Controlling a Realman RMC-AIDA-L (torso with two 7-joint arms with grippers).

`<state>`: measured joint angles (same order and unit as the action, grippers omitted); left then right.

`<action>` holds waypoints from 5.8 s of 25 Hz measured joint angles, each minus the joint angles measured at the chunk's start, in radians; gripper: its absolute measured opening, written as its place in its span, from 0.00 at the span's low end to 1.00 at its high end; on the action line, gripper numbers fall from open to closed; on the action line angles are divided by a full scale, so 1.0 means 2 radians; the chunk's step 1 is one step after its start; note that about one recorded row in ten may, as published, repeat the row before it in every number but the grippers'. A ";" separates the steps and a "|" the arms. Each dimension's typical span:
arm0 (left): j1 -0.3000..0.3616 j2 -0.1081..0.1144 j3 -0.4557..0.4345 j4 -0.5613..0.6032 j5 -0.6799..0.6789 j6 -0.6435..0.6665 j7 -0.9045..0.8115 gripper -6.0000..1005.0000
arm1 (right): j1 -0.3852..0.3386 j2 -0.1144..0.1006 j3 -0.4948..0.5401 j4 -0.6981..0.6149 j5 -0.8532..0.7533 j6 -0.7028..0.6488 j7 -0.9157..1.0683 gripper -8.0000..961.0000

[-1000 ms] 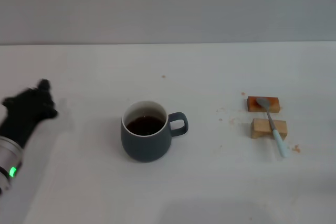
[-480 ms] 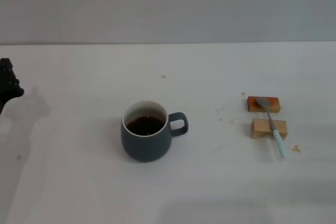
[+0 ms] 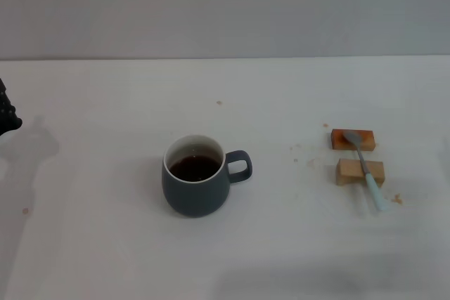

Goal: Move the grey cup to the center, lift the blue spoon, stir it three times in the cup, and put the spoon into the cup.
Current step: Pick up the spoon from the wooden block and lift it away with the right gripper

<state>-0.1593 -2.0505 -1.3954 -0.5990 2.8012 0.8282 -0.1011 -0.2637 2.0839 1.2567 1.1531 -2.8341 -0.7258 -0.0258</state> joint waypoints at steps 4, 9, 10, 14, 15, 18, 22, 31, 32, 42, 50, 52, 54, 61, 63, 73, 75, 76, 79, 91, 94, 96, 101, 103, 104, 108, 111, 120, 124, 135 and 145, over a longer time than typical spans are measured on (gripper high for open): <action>-0.001 0.001 0.000 0.000 0.000 0.000 0.001 0.00 | -0.010 -0.001 -0.040 0.015 0.000 0.000 0.000 0.75; -0.001 0.001 -0.001 0.000 0.000 0.001 0.010 0.00 | -0.012 -0.001 -0.075 0.015 0.002 0.000 0.000 0.75; -0.001 0.001 -0.001 0.000 0.000 0.001 0.013 0.00 | -0.012 -0.001 -0.081 0.014 0.003 0.000 0.000 0.75; -0.001 0.001 -0.001 -0.001 0.001 0.001 0.018 0.00 | -0.015 -0.002 -0.105 0.014 0.011 -0.001 0.000 0.74; 0.000 0.001 -0.001 -0.002 0.001 0.002 0.018 0.00 | -0.017 -0.002 -0.111 0.014 0.012 -0.001 0.000 0.74; 0.001 0.001 -0.001 -0.003 0.001 0.002 0.019 0.00 | -0.029 -0.002 -0.130 0.016 0.012 -0.004 0.000 0.74; 0.000 0.001 -0.001 -0.004 0.003 0.002 0.019 0.00 | -0.038 -0.002 -0.141 0.016 0.012 -0.013 0.000 0.73; 0.001 0.001 -0.003 -0.006 0.013 0.002 0.019 0.00 | -0.032 -0.002 -0.148 -0.013 0.014 -0.018 -0.001 0.72; 0.001 0.001 -0.003 -0.006 0.013 0.002 0.019 0.00 | -0.032 -0.002 -0.148 -0.013 0.014 -0.018 -0.001 0.72; 0.001 0.001 -0.003 -0.007 0.014 0.008 0.019 0.00 | -0.003 -0.002 -0.155 -0.061 0.032 -0.020 0.003 0.71; 0.003 0.001 -0.002 -0.011 0.014 0.008 0.019 0.00 | 0.024 -0.003 -0.166 -0.103 0.046 -0.033 0.003 0.69; 0.003 0.001 -0.001 -0.011 0.014 0.008 0.019 0.00 | 0.028 -0.003 -0.167 -0.109 0.046 -0.033 0.003 0.69; 0.003 0.001 -0.001 -0.011 0.014 0.008 0.019 0.00 | 0.030 -0.003 -0.167 -0.112 0.046 -0.033 0.003 0.69; 0.003 0.001 0.000 -0.013 0.014 0.009 0.019 0.00 | 0.041 -0.002 -0.168 -0.130 0.053 -0.033 0.004 0.68; 0.003 0.001 0.000 -0.013 0.014 0.009 0.019 0.00 | 0.049 -0.002 -0.170 -0.140 0.058 -0.034 0.004 0.68; 0.004 0.000 0.001 -0.013 0.014 0.014 0.020 0.00 | 0.072 -0.002 -0.181 -0.165 0.078 -0.034 0.004 0.66; 0.004 0.000 0.001 -0.013 0.014 0.014 0.020 0.00 | 0.075 -0.002 -0.181 -0.168 0.078 -0.034 0.004 0.66; 0.004 0.000 0.001 -0.013 0.014 0.014 0.020 0.00 | 0.075 -0.002 -0.181 -0.168 0.078 -0.034 0.004 0.66; 0.004 0.000 0.001 -0.013 0.014 0.014 0.020 0.00 | 0.078 -0.002 -0.181 -0.171 0.079 -0.033 0.008 0.66; 0.005 0.000 0.001 -0.026 0.020 0.014 0.020 0.00 | 0.087 -0.002 -0.195 -0.184 0.079 -0.030 0.017 0.64; 0.006 0.000 0.001 -0.028 0.020 0.014 0.020 0.00 | 0.088 -0.001 -0.196 -0.188 0.079 -0.029 0.018 0.64; 0.008 0.000 0.000 -0.032 0.021 0.011 0.020 0.00 | 0.096 -0.002 -0.206 -0.197 0.092 -0.031 0.025 0.63; 0.009 0.000 0.001 -0.032 0.021 0.011 0.020 0.00 | 0.101 -0.002 -0.209 -0.203 0.095 -0.032 0.028 0.63; 0.010 0.000 0.001 -0.033 0.021 0.011 0.020 0.00 | 0.103 -0.002 -0.209 -0.205 0.095 -0.032 0.028 0.63; 0.010 0.000 0.001 -0.034 0.021 0.011 0.020 0.00 | 0.103 -0.002 -0.209 -0.205 0.095 -0.032 0.028 0.62; 0.014 0.000 0.000 -0.037 0.021 0.011 0.020 0.00 | 0.105 -0.003 -0.208 -0.206 0.095 -0.033 0.028 0.62; 0.015 0.000 -0.001 -0.037 0.021 0.011 0.020 0.00 | 0.105 -0.003 -0.206 -0.207 0.096 -0.034 0.028 0.61; 0.016 0.000 -0.002 -0.038 0.021 0.011 0.021 0.00 | 0.104 -0.003 -0.202 -0.211 0.099 -0.034 0.028 0.60; 0.016 0.000 -0.003 -0.038 0.021 0.011 0.021 0.00 | 0.105 -0.003 -0.202 -0.211 0.099 -0.035 0.028 0.60; 0.015 0.001 -0.003 -0.039 0.021 0.011 0.021 0.00 | 0.107 -0.003 -0.201 -0.211 0.113 -0.036 0.028 0.58; 0.017 0.001 -0.004 -0.044 0.021 0.012 0.021 0.00 | 0.102 -0.003 -0.207 -0.216 0.132 -0.071 0.029 0.47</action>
<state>-0.1259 -2.0480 -1.4034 -0.6875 2.8424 0.8526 -0.0597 -0.0601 2.0774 0.8425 0.7219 -2.5708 -0.8679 0.0330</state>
